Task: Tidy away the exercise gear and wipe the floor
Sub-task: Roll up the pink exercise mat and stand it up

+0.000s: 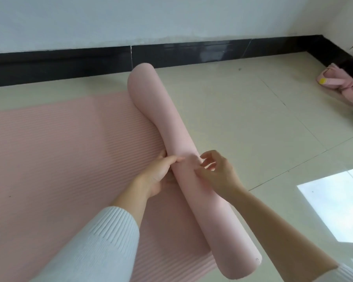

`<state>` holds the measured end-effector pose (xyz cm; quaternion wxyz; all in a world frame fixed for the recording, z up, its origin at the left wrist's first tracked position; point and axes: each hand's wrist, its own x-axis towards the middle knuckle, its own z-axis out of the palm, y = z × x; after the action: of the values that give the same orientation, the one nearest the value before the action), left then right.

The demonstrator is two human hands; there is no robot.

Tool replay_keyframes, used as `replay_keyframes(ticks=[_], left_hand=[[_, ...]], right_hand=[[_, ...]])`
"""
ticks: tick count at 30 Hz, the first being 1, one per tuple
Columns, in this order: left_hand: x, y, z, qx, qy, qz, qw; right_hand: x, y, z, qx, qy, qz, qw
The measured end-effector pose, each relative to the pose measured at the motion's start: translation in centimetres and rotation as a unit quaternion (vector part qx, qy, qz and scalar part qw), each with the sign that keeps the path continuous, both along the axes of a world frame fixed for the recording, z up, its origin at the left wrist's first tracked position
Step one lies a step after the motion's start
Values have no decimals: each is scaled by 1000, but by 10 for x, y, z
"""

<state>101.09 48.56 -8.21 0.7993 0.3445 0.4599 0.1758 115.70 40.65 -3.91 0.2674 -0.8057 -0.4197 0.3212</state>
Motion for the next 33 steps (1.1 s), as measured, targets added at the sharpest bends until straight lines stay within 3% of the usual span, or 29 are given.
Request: replay_keyframes(ticks=[4, 7, 9, 11, 13, 14, 20, 25, 28, 33], left_hand=[[-29, -2, -11, -19, 53, -5, 998], [-41, 4, -5, 83, 161, 12, 983], [-45, 8, 9, 232, 279, -3, 932], [-52, 13, 17, 384, 339, -61, 856], [-62, 17, 21, 444, 368, -137, 805], [-70, 20, 19, 434, 375, -161, 803], [-131, 26, 14, 318, 286, -145, 892], [-138, 13, 16, 214, 230, -51, 948], [-122, 10, 20, 195, 204, -15, 959], [-112, 10, 16, 270, 172, -1, 948]], right_hand=[[-12, 6, -1, -104, -23, 15, 994], [-20, 11, 2, -125, -36, 37, 991], [-25, 12, 7, -109, -55, 54, 991], [-28, 11, 10, -88, -53, 69, 992], [-34, 10, 14, -70, -5, 64, 995], [-38, 10, 16, -69, 32, 54, 996], [-72, 17, 15, -38, 121, 46, 991], [-93, 19, 7, -79, 86, 49, 992], [-100, 15, 2, -70, 52, 61, 994], [-93, 15, 5, -88, 70, 42, 993]])
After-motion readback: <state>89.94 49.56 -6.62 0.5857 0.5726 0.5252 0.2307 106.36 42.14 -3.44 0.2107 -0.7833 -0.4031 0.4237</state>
